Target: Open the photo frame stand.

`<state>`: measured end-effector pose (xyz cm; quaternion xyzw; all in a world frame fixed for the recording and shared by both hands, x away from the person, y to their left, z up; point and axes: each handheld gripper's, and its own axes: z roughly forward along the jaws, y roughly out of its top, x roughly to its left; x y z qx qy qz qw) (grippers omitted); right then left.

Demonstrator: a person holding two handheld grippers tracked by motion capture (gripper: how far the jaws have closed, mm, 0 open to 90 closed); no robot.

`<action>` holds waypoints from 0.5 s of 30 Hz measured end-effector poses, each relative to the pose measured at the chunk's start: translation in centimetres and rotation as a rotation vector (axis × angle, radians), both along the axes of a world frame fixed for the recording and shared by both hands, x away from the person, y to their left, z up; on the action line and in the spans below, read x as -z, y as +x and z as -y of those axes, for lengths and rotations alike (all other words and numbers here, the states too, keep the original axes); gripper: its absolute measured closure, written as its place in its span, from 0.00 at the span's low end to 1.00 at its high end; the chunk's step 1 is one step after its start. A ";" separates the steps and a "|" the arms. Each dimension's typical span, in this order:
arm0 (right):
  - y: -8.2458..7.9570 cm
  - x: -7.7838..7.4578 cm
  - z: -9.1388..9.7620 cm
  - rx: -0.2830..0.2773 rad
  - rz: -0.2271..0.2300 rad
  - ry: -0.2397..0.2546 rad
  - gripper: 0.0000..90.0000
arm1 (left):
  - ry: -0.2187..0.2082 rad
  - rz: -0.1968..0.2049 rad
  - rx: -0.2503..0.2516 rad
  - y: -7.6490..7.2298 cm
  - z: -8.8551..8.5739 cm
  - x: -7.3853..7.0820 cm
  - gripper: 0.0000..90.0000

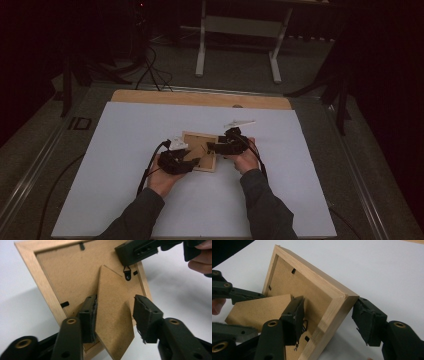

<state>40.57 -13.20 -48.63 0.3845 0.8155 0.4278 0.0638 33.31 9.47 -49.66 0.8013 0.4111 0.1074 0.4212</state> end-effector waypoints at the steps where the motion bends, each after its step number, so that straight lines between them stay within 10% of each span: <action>1: 0.0 0.0 0.0 -0.001 0.003 0.000 0.49 | -0.012 -0.019 0.004 0.2 -0.2 0.0 0.64; 15: -0.5 -0.5 0.1 0.001 0.033 0.021 0.54 | -0.060 -0.076 0.049 0.6 -0.9 -0.1 0.71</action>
